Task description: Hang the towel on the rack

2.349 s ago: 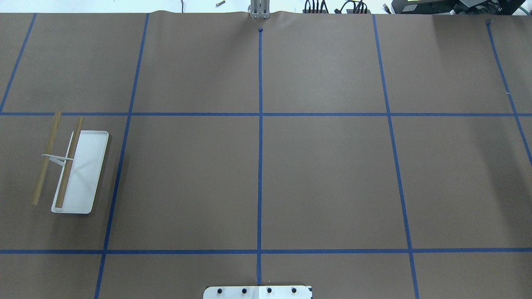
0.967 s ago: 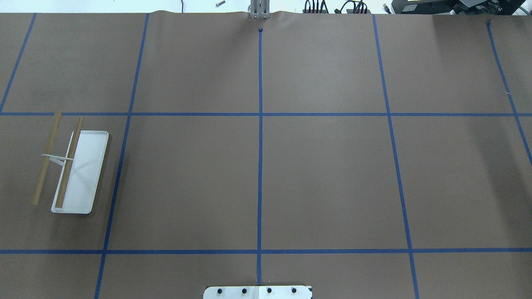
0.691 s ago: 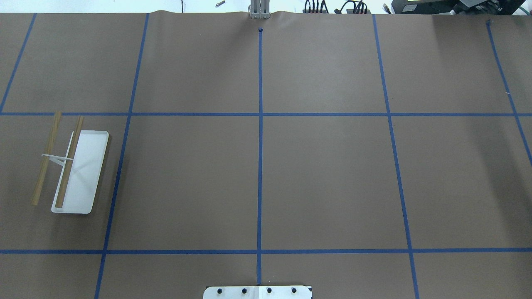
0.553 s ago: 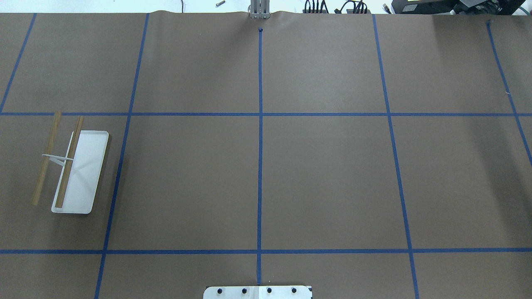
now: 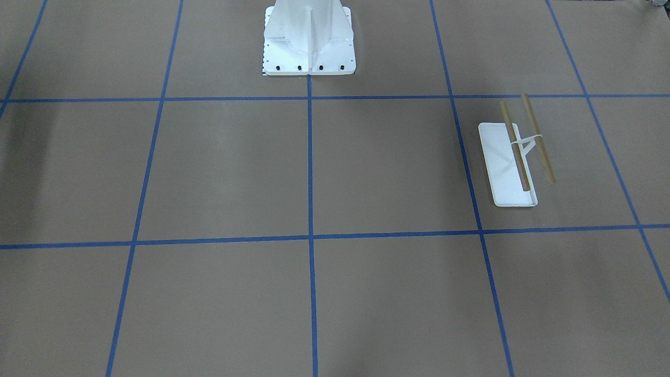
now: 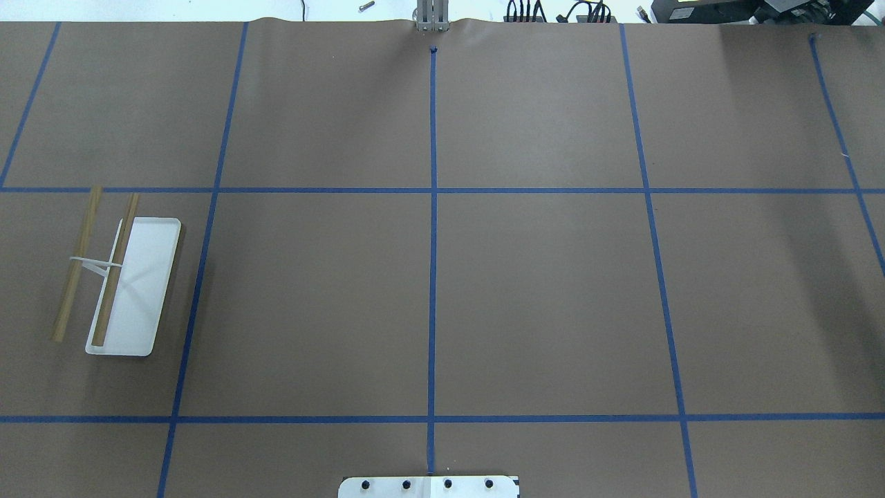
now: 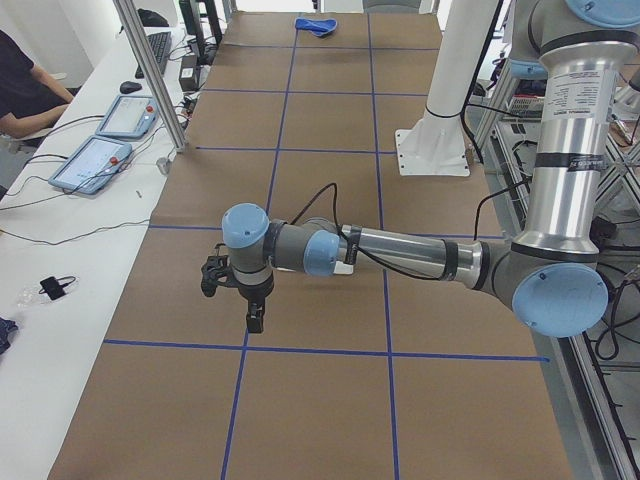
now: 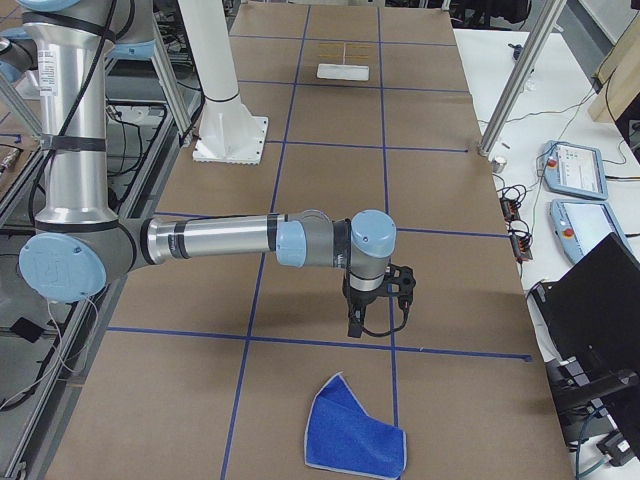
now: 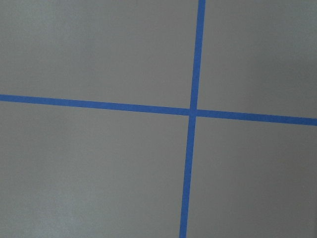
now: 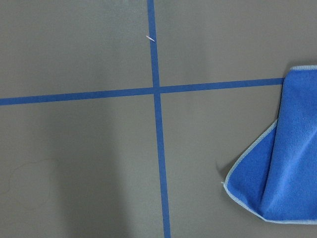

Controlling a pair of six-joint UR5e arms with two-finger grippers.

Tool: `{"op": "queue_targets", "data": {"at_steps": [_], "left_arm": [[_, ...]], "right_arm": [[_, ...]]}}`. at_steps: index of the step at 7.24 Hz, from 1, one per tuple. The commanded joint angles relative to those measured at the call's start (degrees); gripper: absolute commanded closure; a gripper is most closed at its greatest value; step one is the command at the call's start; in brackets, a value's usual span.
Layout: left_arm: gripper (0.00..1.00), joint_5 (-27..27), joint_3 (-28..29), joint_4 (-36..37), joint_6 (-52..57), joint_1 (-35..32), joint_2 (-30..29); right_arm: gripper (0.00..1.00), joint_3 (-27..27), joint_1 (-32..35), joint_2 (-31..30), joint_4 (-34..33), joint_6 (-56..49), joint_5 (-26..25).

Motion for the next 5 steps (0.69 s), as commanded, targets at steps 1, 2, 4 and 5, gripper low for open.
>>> {"op": "queue_targets", "data": {"at_steps": [1,2,4,5], "left_arm": [[0.01,0.0,0.8,0.3,-1.2,0.1,-0.2],[0.01,-0.1,0.7,-0.1,-2.3,0.1,0.6],[0.01,-0.2,0.9,-0.1,-2.3,0.1,0.6],[0.01,-1.0,0.7,-0.1,-2.3,0.1,0.6]], "right_arm": [[0.0,0.0,-0.1,-0.3,0.0,0.0,-0.5],[0.0,-0.3,-0.1,-0.6,0.0,-0.7,-0.5],[0.0,-3.0,-0.3,-0.3,0.3,-3.8,-1.3],[0.0,-8.5,-0.3,0.0,5.2,-10.6,-1.5]]}}
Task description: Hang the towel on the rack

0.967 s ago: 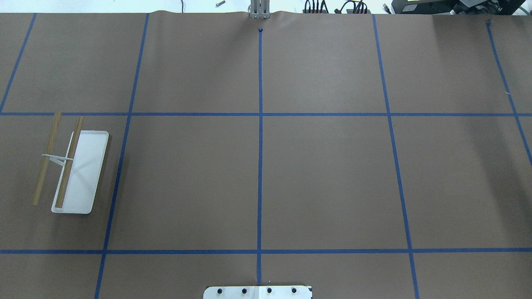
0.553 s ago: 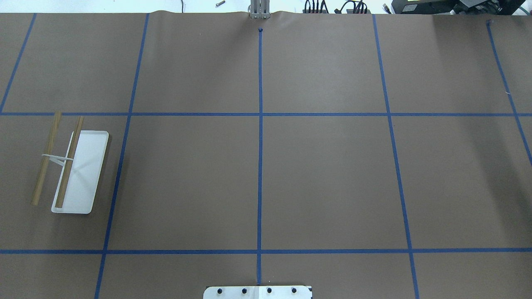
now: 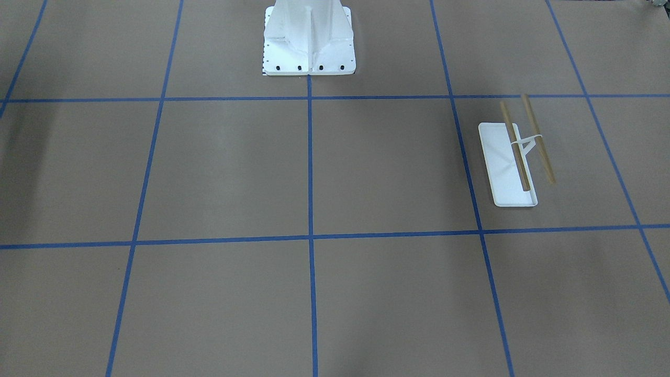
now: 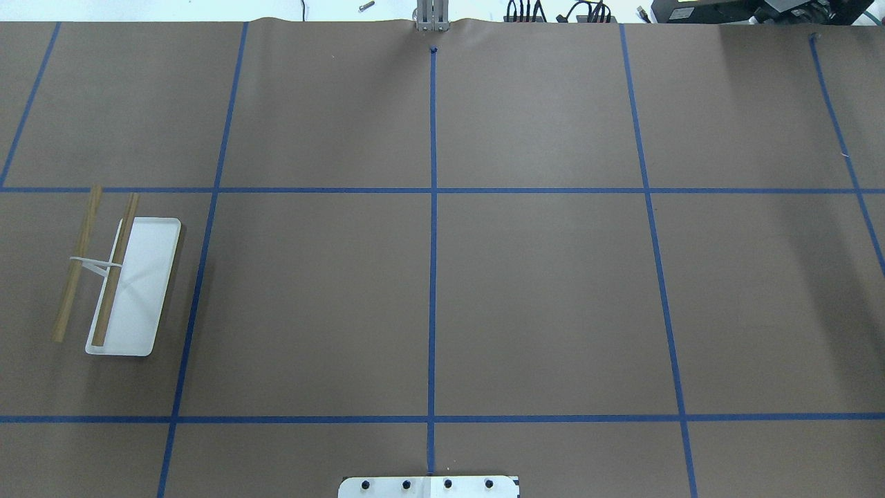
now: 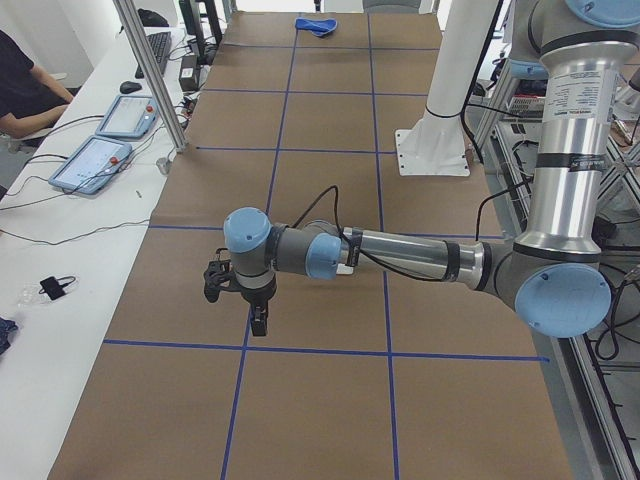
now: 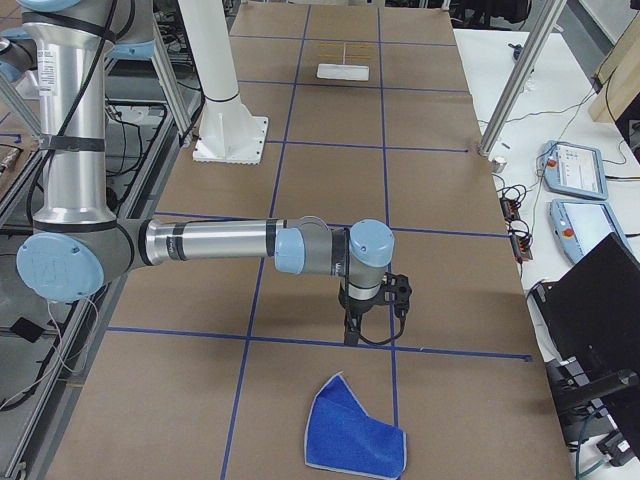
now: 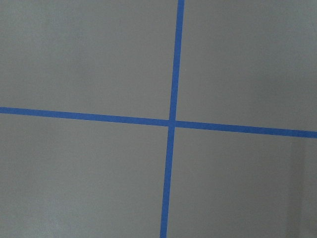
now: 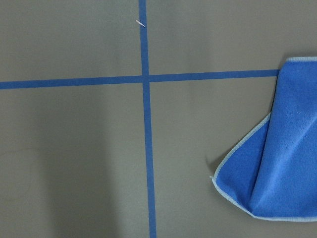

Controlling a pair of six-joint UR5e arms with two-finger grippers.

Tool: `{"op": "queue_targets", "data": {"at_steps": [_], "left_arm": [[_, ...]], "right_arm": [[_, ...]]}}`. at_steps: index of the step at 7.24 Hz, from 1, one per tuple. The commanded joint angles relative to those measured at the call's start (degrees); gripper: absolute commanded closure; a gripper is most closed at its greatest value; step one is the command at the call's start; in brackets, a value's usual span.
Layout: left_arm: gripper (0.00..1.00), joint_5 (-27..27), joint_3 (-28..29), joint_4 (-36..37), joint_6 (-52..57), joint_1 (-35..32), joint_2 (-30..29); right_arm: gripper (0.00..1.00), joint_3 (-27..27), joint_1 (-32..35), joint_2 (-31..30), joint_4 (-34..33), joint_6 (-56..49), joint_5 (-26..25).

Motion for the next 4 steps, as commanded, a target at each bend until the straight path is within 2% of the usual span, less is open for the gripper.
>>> {"op": "queue_targets", "data": {"at_steps": [1,2,3,4], "left_arm": [[0.01,-2.2,-0.3,-0.1,-0.2,0.0,0.0],[0.01,-2.6,-0.3,-0.9,-0.3,0.0,0.0],[0.01,-2.6,-0.4,-1.2,-0.5,0.0,0.0],[0.01,-3.9,-0.4,-1.2,-0.5,0.0,0.0]], "right_arm": [[0.0,-12.3,-0.1,0.8,11.6,-13.6,-0.4],[0.0,-19.7,-0.1,2.3,17.9,-15.2,-0.4],[0.0,-24.8,-0.1,2.9,23.9,-15.0,-0.4],[0.0,-26.3,-1.4,3.3,25.3,-15.3,-0.6]]}}
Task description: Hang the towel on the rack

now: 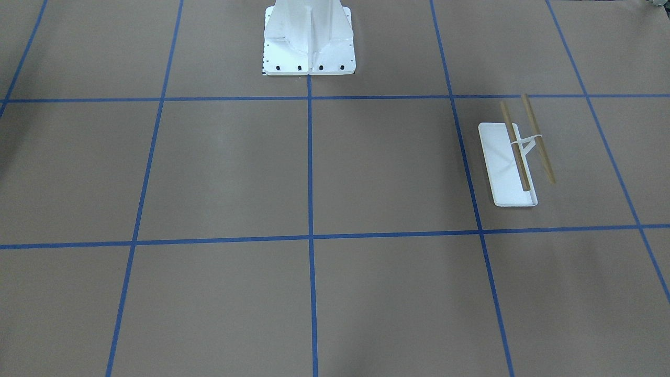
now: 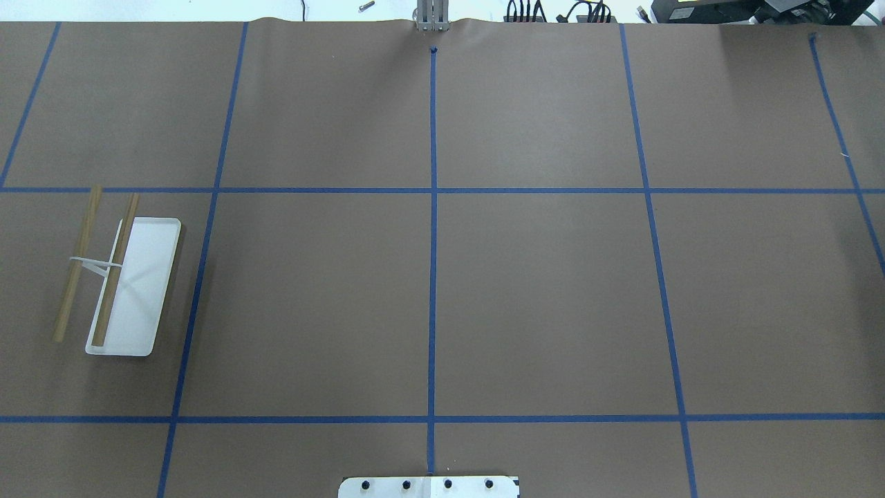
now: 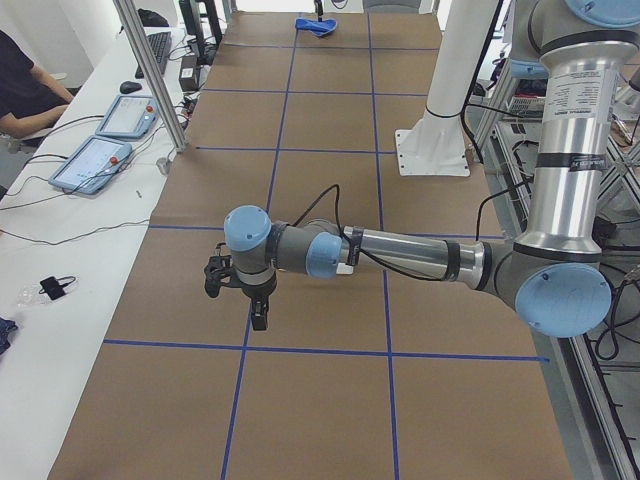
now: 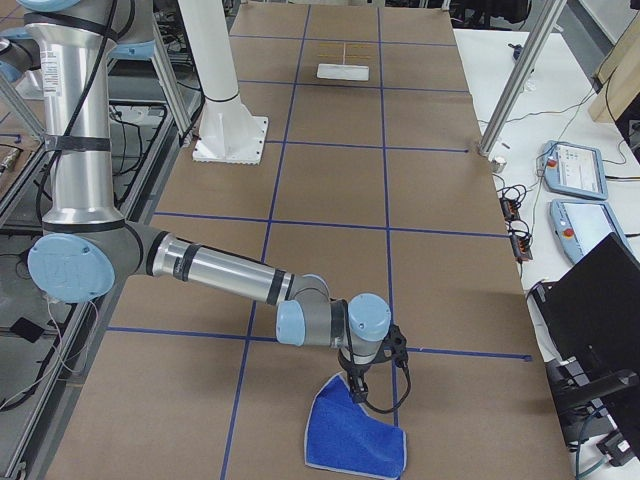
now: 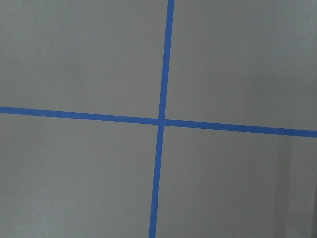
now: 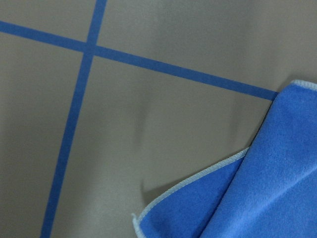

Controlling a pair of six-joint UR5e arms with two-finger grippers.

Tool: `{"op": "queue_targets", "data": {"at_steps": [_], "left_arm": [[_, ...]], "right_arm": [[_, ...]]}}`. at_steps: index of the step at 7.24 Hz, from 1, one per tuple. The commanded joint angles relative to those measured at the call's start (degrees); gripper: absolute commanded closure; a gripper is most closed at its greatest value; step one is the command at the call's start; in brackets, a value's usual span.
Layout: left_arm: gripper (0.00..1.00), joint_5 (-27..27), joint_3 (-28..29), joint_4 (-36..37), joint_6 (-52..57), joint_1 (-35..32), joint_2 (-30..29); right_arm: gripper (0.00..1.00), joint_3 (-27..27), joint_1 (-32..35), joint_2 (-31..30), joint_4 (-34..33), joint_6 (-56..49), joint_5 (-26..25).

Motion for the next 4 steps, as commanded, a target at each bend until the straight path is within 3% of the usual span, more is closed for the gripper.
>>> {"op": "queue_targets", "data": {"at_steps": [1,4], "left_arm": [[0.01,-1.5,-0.1,-0.2,-0.1,0.0,0.0],[0.01,-1.6,-0.1,-0.2,-0.1,0.0,-0.3]], "right_arm": [[0.0,-4.1,-2.3,0.6,4.1,-0.9,-0.1],[0.0,-4.6,-6.8,0.4,3.7,-0.8,-2.1]]}}
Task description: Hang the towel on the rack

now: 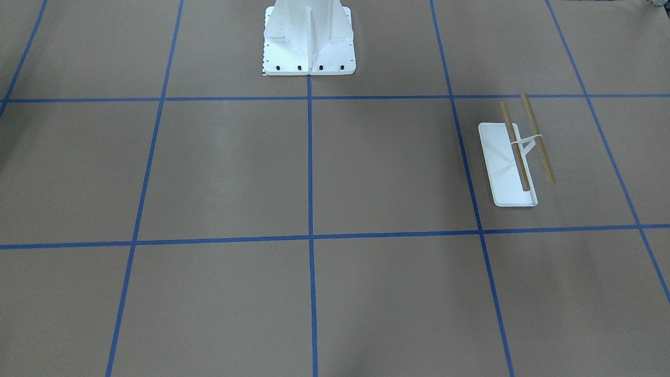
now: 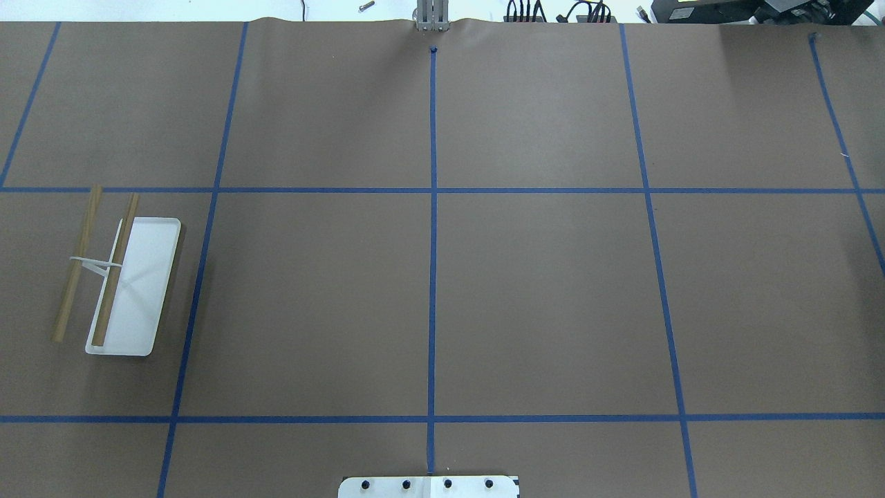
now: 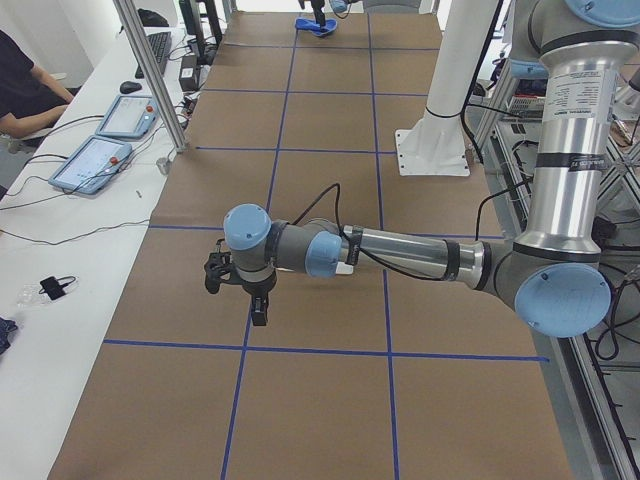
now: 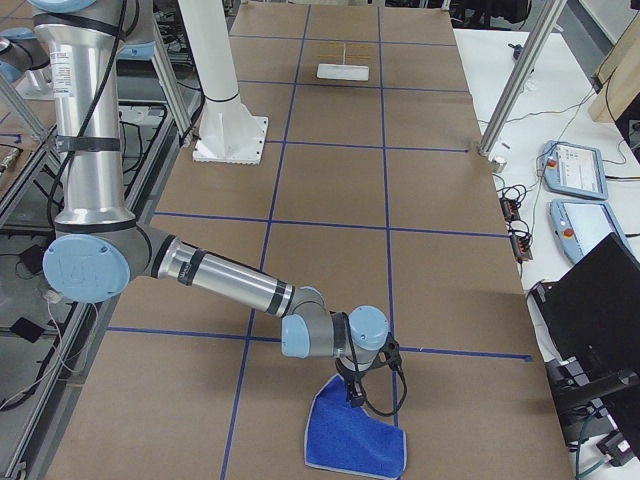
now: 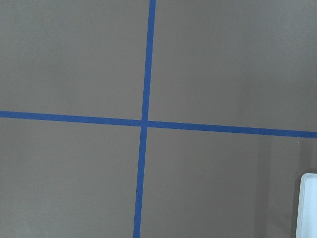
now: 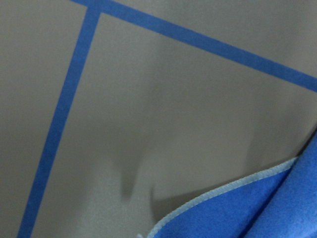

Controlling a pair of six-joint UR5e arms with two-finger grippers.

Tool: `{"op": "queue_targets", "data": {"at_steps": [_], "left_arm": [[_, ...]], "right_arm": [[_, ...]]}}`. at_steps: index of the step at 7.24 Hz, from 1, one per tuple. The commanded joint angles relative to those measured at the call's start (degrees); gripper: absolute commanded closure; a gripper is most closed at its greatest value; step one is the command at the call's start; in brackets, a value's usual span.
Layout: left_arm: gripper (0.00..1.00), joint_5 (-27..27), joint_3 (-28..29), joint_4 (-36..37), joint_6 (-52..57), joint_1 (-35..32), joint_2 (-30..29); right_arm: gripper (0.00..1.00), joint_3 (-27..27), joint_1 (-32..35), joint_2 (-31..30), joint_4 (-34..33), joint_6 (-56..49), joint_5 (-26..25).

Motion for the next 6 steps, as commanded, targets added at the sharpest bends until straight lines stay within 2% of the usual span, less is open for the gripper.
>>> {"op": "queue_targets", "data": {"at_steps": [1,3,5,6], "left_arm": [[0.01,-0.1,0.0,0.0,0.0,0.0,-0.3],[0.01,-0.2,0.0,-0.1,0.0,0.0,-0.4],[0.01,-0.2,-0.1,-0.1,0.0,0.0,-0.4],[0.01,-0.2,-0.4,-0.1,0.0,0.0,-0.4]], "right_arm": [[0.0,-0.2,-1.5,-0.4,0.0,0.0,-2.2],[0.03,-0.3,-1.5,-0.7,-0.2,0.2,-2.2],[0.52,-0.4,-1.5,-1.0,-0.4,0.0,-2.5],[0.9,-0.4,-1.5,-1.0,-0.4,0.0,-2.6]]}}
